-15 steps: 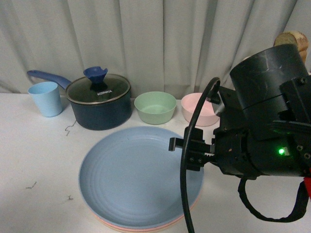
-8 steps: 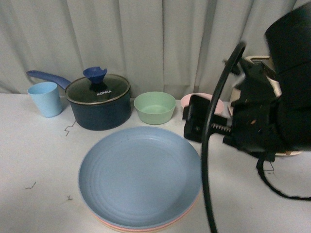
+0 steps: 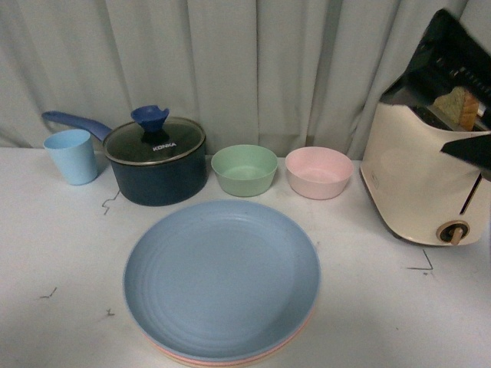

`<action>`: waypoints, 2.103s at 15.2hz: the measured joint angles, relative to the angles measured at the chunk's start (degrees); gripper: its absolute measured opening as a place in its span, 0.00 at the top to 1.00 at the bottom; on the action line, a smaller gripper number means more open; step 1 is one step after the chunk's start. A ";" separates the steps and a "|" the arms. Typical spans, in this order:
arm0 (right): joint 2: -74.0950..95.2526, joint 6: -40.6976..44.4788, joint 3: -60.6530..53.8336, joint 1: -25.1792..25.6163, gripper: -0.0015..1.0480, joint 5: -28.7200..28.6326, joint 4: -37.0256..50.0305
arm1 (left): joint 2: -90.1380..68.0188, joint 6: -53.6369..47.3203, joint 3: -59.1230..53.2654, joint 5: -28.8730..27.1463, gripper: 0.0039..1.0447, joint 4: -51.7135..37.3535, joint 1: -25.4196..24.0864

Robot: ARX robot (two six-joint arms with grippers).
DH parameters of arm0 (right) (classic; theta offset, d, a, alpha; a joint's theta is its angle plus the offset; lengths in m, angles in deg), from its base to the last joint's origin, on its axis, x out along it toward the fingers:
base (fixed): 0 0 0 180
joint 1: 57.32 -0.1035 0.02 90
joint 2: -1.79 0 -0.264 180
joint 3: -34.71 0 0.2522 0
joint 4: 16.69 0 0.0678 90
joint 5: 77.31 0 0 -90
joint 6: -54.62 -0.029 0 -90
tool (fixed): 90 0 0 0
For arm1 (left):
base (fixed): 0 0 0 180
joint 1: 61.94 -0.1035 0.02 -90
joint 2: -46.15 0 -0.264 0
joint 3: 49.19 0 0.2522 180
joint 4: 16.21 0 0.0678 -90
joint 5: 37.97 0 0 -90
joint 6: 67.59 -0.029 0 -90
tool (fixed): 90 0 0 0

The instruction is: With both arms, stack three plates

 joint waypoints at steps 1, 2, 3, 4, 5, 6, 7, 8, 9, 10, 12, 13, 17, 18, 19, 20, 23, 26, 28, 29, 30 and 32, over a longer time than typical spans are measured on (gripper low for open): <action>-2.36 -1.57 0.31 0.72 0.06 0.61 -0.22 | 0.00 0.00 0.00 0.00 0.06 0.00 -0.02; -4.98 -2.40 0.57 0.66 0.06 1.14 0.72 | 0.00 0.00 0.00 0.00 0.06 0.00 0.00; -6.32 1.36 -1.90 -0.22 0.13 8.00 12.96 | 0.00 0.00 0.00 0.02 0.06 0.00 0.00; -10.40 11.61 -8.00 -0.09 0.25 15.45 23.17 | 0.00 0.00 0.00 0.00 0.06 0.00 0.00; -15.45 21.11 -14.99 0.81 0.37 18.51 27.47 | 0.00 0.00 0.00 -0.02 0.06 0.00 -0.04; -20.96 27.56 -20.00 1.86 0.50 19.08 26.23 | 0.00 0.00 0.00 0.02 0.06 0.00 -0.04; -25.46 31.21 -24.02 2.19 0.60 18.71 26.60 | 0.00 0.00 0.00 0.02 0.06 0.00 -0.04; -29.07 33.18 -27.39 2.71 0.72 17.57 27.71 | 0.00 0.00 0.00 0.00 0.06 0.00 -0.04; -31.30 34.27 -30.12 3.56 0.84 16.98 28.48 | 0.00 0.00 0.00 -0.02 0.06 0.02 -0.04; -33.07 34.69 -33.00 4.24 0.97 16.24 28.46 | 0.00 0.00 0.00 0.00 0.06 0.00 -0.04; -37.40 35.39 -37.55 5.68 0.98 15.19 28.28 | 0.00 0.00 0.00 0.00 0.06 0.00 -0.04; -39.82 35.41 -39.06 6.12 0.98 14.40 27.87 | 0.00 0.00 0.00 0.00 0.06 0.00 -0.04; -48.52 35.45 -44.26 10.62 0.98 10.27 23.89 | 0.00 0.00 0.00 0.02 0.06 0.00 -0.04; -50.88 35.45 -45.07 10.62 0.98 10.27 22.71 | 0.00 0.00 0.00 0.00 0.06 0.00 -0.04; -53.13 35.45 -45.90 10.62 0.98 10.27 21.31 | 0.00 0.00 0.00 0.00 0.06 0.00 -0.04; -55.28 35.45 -46.69 10.62 0.98 10.27 19.54 | 0.00 0.00 0.00 0.02 0.06 0.00 -0.04; -59.63 35.45 -49.22 10.62 0.98 10.27 19.67 | 0.00 0.00 0.00 0.00 0.06 0.00 -0.04; -66.27 35.45 -49.59 10.62 0.98 10.27 12.83 | 0.00 0.00 0.00 0.02 0.06 0.00 -0.04; -69.85 35.45 -49.59 10.62 0.98 10.27 8.87 | 0.00 0.00 0.00 0.00 0.06 0.00 -0.04; -71.73 35.45 -49.59 10.62 0.98 10.27 7.17 | 0.00 0.00 0.00 0.00 0.06 0.00 -0.04; -73.40 35.45 -49.59 10.62 0.98 10.27 5.75 | 0.00 0.00 0.00 0.00 0.06 0.00 -0.04; -76.26 35.45 -49.59 10.62 0.98 10.27 2.69 | 0.00 0.00 0.00 0.00 0.06 0.00 -0.04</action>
